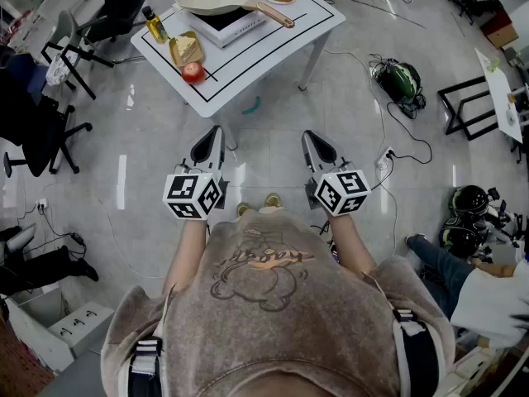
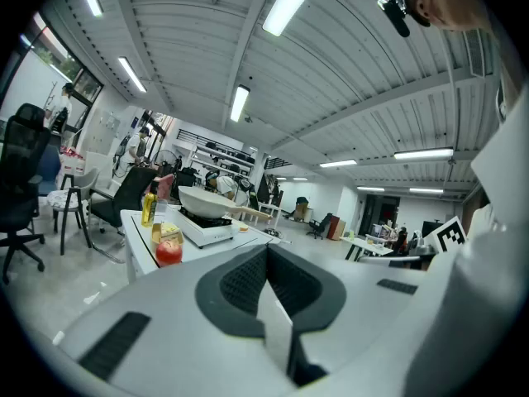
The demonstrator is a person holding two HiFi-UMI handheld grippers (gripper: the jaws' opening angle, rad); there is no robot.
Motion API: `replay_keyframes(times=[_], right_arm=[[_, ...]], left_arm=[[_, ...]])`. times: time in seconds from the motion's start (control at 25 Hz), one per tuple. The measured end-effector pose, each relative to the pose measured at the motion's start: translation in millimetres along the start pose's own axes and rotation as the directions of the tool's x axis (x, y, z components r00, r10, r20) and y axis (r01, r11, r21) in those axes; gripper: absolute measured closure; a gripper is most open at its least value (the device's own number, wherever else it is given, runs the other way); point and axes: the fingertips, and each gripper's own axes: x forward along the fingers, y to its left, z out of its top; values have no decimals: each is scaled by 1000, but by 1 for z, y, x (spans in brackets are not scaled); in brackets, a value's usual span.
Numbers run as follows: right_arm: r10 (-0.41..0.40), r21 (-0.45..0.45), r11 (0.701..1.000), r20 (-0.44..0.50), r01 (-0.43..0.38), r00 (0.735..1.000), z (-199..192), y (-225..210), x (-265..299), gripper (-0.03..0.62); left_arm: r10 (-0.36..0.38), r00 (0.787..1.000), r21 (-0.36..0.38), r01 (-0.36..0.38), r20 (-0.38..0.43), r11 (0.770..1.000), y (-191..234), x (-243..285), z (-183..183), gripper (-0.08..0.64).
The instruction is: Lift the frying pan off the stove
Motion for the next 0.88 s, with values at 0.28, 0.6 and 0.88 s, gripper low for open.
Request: replay_keyframes(times=[0.28,0.6,0.88], right_arm=[[20,-1,1000,-13,-20,1000,-1,-1,3,595],[49,12,999,-20,-49,999,2,-17,3,595],[90,5,996,-60,-90,994,-8,-37,9,595]], left_arm=[[12,1000,2,-12,2,1000,-1,5,4,552],[39,999,1,-39,-6,999,-11,15,-1,552],[82,997,5,-82,-1,997,-17,26,-10,552]])
